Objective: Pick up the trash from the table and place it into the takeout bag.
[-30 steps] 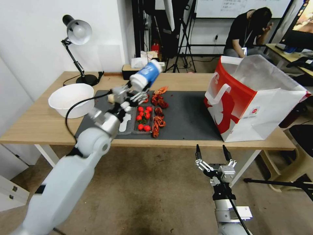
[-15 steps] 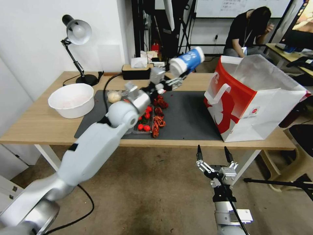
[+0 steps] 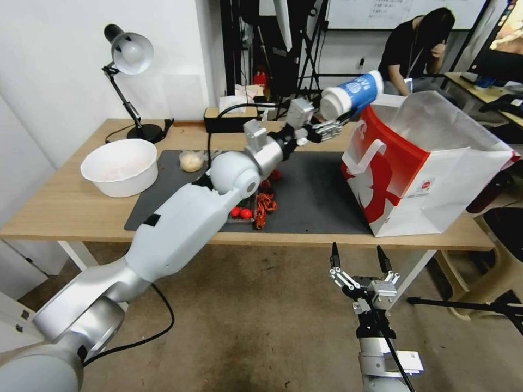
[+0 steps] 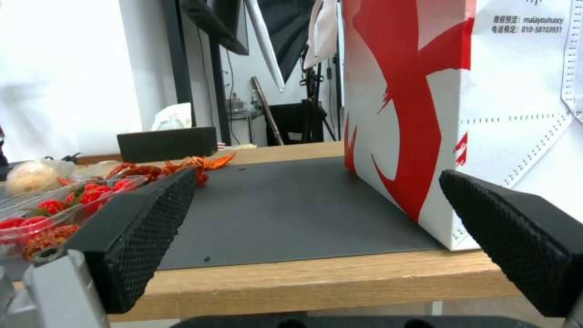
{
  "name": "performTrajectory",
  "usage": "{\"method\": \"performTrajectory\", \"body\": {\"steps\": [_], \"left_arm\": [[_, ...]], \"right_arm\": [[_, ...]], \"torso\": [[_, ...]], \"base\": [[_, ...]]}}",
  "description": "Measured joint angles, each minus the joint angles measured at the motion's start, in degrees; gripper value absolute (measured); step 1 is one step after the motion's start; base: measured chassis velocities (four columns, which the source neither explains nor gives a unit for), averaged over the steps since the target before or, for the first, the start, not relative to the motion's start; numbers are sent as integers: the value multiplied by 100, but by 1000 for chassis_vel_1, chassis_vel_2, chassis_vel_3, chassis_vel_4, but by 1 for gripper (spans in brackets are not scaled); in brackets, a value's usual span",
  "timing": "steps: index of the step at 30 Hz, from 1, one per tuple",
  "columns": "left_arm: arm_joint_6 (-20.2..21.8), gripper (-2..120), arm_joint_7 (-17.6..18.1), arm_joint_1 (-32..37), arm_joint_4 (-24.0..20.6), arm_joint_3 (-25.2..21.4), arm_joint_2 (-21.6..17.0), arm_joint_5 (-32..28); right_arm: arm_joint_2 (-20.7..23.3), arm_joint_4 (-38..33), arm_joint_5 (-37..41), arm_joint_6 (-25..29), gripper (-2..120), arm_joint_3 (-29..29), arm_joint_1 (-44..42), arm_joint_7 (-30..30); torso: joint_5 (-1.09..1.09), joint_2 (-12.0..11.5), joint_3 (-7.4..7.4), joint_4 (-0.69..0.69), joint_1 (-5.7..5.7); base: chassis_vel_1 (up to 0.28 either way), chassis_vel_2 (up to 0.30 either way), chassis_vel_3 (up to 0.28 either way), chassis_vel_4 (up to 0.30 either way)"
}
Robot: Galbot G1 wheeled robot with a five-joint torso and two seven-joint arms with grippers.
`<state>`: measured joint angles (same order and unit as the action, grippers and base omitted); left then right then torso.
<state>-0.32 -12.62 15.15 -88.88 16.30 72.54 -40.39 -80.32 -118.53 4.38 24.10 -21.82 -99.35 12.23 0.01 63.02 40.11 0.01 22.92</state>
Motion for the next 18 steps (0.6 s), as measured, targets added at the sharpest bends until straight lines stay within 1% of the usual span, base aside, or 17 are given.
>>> {"method": "performTrajectory", "body": {"steps": [5, 8, 9, 10, 13, 14, 16, 18], "left_arm": [[-7, 64, -5, -148, 116, 100, 161, -3], [-10, 64, -18, -303, 251, 196, 358, -4], [-19, 64, -21, -419, 347, 259, 484, -3], [-19, 64, -21, -419, 347, 259, 484, -3], [-38, 64, -50, -671, 569, 438, 766, 10], [-38, 64, -50, -671, 569, 438, 766, 10], [-69, 64, -102, -878, 841, 618, 1020, 37], [-81, 64, -125, -1017, 1071, 778, 1184, 151]], "right_arm": [[-8, 0, 0, 2, 100, 0, 0, 0], [-9, 0, 1, 7, 100, -5, -4, 1], [-8, -2, 7, 16, 100, -24, -9, 2], [-8, -2, 7, 16, 100, -24, -9, 2], [-4, -3, 22, 36, 100, -49, -17, 5], [-4, -3, 22, 36, 100, -49, -17, 5], [-12, -3, 27, 43, 100, -51, -19, 7], [-30, -1, 28, 46, 100, -51, -20, 8]], "torso": [[1, 0, 0, -2, 0], [0, 0, 0, -1, 0], [0, 0, -1, -1, 0], [0, 0, -1, -1, 0], [0, 0, -1, -1, 0], [0, 0, -1, -1, 0], [0, 0, 0, -1, 0], [0, 0, -1, -1, 0]], "base": [[0, 0, 0, 0], [0, 0, 0, 0], [0, 0, 0, 0], [0, 0, 0, 0], [0, 0, 0, 0], [0, 0, 0, 0], [0, 0, 0, 0], [0, 0, 0, 0]]}}
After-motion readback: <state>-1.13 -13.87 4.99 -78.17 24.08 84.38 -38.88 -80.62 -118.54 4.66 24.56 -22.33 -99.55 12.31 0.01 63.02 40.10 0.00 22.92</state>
